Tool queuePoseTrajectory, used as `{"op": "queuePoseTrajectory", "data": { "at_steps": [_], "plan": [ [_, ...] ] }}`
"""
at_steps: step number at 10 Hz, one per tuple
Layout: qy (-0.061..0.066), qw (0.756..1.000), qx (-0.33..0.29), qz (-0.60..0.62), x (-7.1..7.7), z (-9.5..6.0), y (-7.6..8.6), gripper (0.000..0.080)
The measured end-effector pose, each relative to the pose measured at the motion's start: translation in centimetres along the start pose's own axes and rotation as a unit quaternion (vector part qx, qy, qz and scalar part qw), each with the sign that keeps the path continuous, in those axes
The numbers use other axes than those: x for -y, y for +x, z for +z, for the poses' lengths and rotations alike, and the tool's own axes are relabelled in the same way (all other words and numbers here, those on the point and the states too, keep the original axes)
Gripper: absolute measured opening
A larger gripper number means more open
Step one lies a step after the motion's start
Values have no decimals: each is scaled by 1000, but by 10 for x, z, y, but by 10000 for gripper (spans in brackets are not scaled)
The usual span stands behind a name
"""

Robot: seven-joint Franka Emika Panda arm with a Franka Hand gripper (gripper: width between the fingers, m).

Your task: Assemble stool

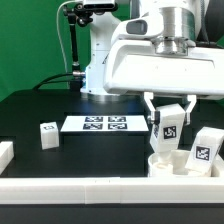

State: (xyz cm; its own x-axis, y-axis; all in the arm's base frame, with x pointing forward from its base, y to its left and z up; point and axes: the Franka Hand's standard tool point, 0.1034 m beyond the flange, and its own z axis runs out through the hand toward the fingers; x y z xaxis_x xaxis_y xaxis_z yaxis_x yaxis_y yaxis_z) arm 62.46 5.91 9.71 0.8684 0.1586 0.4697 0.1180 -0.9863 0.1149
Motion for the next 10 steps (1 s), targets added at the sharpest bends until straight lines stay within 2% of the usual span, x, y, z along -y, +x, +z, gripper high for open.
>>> {"op": "queuePoseTrajectory", "data": {
  "at_steps": [7,10],
  "plan": [
    [-4,1000,-13,-2,-1,7,8,327],
    [-12,1000,-17,-3,-8,12,1,327]
  ]
}}
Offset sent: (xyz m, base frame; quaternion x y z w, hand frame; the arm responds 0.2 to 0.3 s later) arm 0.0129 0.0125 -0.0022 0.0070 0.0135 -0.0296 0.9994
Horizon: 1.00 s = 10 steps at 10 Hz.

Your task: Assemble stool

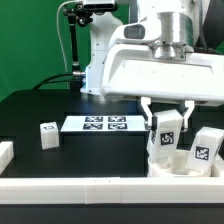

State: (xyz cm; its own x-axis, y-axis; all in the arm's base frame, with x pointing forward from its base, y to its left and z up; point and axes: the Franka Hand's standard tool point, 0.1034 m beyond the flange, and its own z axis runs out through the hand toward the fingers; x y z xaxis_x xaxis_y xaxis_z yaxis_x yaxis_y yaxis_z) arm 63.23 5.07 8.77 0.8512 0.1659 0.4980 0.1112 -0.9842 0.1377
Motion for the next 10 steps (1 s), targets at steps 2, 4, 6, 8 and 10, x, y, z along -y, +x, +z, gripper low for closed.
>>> {"op": "queuePoseTrajectory", "data": {
  "at_steps": [2,4,6,8,10],
  "plan": [
    [-3,1000,-4,-2,1,3,-6,327],
    [-4,1000,-8,-5,4,5,-8,327],
    [-7,1000,-20,-8,5,6,-8,327],
    [-7,1000,-20,-8,5,6,-8,327],
    [-5,1000,-15,-4,5,5,-8,505]
  ]
}}
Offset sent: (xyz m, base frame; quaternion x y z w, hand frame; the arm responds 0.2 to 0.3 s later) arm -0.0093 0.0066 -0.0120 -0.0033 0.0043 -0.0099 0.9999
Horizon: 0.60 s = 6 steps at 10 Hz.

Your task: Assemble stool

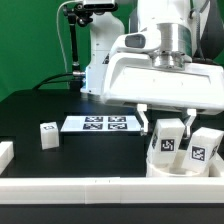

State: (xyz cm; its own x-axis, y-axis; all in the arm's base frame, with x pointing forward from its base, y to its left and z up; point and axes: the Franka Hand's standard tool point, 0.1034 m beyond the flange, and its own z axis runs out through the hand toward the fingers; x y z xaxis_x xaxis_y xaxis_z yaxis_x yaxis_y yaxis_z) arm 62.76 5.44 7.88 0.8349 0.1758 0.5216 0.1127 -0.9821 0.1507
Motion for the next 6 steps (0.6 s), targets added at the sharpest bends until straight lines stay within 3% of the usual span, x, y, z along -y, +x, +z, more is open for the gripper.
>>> {"op": "queuePoseTrajectory", "data": {
  "at_steps": [1,2,3,6],
  "plan": [
    [5,1000,5,2,2,-4,3,505],
    [10,1000,12,4,3,-9,6,616],
    [13,1000,15,6,4,-13,10,643],
    [28,999,40,14,4,-25,15,649]
  ]
}}
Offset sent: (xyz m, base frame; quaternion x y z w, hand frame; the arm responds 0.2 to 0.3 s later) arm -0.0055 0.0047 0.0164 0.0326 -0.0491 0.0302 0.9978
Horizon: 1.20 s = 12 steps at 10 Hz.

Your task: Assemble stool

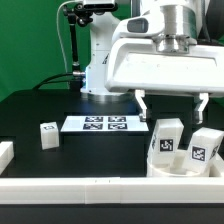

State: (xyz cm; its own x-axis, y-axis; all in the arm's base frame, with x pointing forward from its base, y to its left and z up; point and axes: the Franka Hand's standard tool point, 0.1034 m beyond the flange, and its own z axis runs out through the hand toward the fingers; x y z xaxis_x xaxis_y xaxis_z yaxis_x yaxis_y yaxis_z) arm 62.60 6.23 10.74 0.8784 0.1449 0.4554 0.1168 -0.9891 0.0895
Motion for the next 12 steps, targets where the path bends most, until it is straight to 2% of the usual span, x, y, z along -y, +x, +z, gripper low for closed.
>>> {"op": "queuePoseTrajectory", "data": {
  "at_steps": [3,6,8,9,12],
  "plan": [
    [16,999,47,23,2,-3,-5,649],
    [20,998,61,24,4,-1,-7,649],
    [41,990,135,29,7,0,-12,649],
    [47,986,159,28,7,1,-11,649],
    [47,986,158,21,4,5,-9,649]
  ]
}}
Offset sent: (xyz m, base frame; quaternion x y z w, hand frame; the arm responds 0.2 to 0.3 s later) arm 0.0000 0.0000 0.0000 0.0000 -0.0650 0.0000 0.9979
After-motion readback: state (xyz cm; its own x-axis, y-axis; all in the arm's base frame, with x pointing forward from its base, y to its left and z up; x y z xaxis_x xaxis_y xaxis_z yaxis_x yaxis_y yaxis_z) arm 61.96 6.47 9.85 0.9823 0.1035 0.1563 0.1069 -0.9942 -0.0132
